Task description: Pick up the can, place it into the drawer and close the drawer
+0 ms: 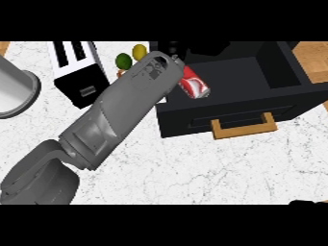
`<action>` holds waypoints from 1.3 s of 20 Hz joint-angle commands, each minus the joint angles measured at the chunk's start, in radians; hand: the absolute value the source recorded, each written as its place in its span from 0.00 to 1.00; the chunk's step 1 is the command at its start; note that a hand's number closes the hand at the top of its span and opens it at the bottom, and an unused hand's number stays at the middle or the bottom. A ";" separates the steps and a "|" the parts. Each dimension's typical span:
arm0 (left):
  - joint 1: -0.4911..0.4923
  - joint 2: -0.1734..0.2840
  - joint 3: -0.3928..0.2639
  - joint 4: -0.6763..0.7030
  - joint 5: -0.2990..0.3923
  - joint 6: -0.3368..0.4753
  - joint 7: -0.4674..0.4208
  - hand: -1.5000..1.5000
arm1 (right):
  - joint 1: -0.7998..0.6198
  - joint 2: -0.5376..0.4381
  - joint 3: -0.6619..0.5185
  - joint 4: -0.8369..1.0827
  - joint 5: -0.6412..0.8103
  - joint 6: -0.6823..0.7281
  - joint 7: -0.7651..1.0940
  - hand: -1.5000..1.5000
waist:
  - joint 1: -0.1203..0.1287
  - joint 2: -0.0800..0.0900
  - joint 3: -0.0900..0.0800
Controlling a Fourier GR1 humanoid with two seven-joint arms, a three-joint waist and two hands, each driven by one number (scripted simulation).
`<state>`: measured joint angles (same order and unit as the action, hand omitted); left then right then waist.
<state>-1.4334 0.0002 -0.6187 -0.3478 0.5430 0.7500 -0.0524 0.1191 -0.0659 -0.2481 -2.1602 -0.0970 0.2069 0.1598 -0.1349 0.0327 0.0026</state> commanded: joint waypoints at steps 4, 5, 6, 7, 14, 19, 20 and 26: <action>0.017 0.000 0.010 -0.020 0.055 0.043 -0.026 0.00 | 0.005 -0.048 -0.008 -0.032 0.117 0.004 -0.063 0.00 | 0.007 -0.001 -0.001; 0.004 0.000 0.017 -0.015 0.064 0.043 -0.025 0.00 | 0.008 -0.071 -0.017 -0.059 0.110 0.026 -0.084 0.00 | -0.007 0.000 0.000; 0.019 0.000 0.002 -0.043 0.075 0.032 -0.010 0.00 | -0.029 -0.068 0.003 -0.050 0.168 -0.004 -0.072 0.00 | 0.018 -0.004 -0.001; 0.017 0.000 0.006 -0.033 0.073 0.039 -0.029 0.00 | 0.010 -0.079 0.006 -0.067 0.203 0.010 -0.104 0.00 | 0.017 -0.005 -0.001; 0.048 0.000 0.021 -0.072 0.140 0.046 -0.090 0.00 | -0.031 -0.111 0.091 -0.081 0.355 0.010 -0.152 0.00 | 0.035 -0.007 -0.001; -0.013 0.000 0.029 -0.086 0.167 0.076 -0.067 0.00 | -0.072 -0.130 0.159 -0.012 0.574 -0.047 -0.181 0.00 | 0.067 -0.012 -0.001; -0.006 0.000 0.033 -0.069 0.162 0.062 -0.079 0.00 | -0.066 -0.155 0.179 -0.021 0.618 -0.037 -0.184 0.00 | 0.076 -0.014 -0.002; -0.007 0.000 -0.007 -0.115 0.166 0.112 -0.061 0.00 | -0.131 -0.181 0.298 0.136 0.893 -0.111 -0.204 0.00 | 0.100 -0.019 -0.001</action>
<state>-1.4375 0.0000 -0.6064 -0.4364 0.7027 0.8383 -0.1267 0.0179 -0.2367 -0.0242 -2.1188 0.6339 0.1421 -0.0181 -0.0505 0.0166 0.0007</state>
